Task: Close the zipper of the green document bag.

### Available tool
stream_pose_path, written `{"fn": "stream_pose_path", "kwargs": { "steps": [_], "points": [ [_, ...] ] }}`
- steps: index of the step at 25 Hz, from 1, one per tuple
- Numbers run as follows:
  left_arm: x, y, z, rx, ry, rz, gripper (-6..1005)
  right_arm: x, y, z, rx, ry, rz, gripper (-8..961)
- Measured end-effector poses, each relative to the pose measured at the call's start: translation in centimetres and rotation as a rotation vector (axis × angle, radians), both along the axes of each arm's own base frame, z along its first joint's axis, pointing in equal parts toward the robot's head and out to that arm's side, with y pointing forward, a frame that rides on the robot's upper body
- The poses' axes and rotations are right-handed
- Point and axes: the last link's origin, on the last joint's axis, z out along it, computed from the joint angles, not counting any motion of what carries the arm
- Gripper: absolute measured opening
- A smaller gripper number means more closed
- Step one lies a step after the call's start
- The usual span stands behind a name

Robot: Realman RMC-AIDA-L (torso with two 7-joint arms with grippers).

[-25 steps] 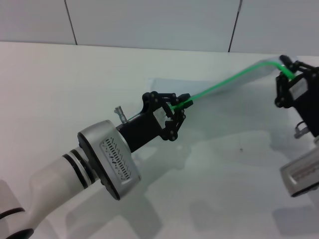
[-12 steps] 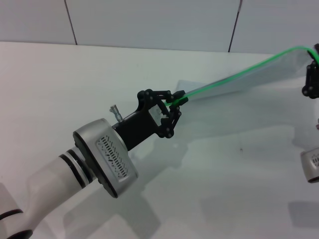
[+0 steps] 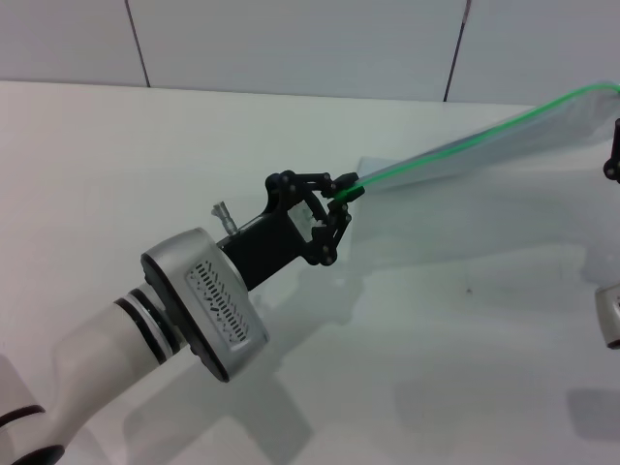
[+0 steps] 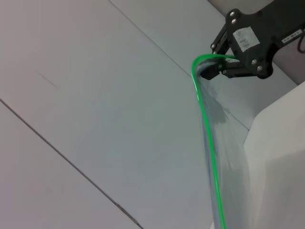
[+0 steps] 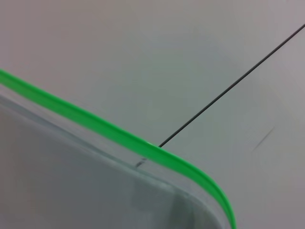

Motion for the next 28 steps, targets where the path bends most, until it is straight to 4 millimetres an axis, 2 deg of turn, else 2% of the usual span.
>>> {"fn": "stream_pose_path", "kwargs": {
  "steps": [10, 11, 15, 21, 24, 28],
  "points": [
    [0.2, 0.2, 0.3, 0.018, -0.025, 0.007, 83, -0.5, -0.2, 0.5, 0.032, 0.013, 0.035, 54],
    [0.3, 0.3, 0.4, 0.026, -0.036, 0.011, 83, -0.5, -0.3, 0.5, 0.038, 0.016, 0.04, 90],
    [0.4, 0.2, 0.9, 0.047, -0.078, 0.01, 151, -0.7, -0.4, 0.7, 0.053, 0.023, 0.056, 232],
    [0.7, 0.0, 1.9, 0.033, -0.185, 0.016, 253, -0.8, -1.1, 1.4, 0.081, 0.07, 0.086, 335],
    [0.5, 0.2, 2.6, 0.041, -0.245, 0.038, 368, -0.9, -1.7, 2.1, 0.095, 0.151, 0.127, 404],
    [0.1, 0.8, 3.8, 0.08, -0.346, 0.101, 498, -0.7, -2.2, 2.9, 0.067, 0.286, 0.167, 432]
  ]
}}
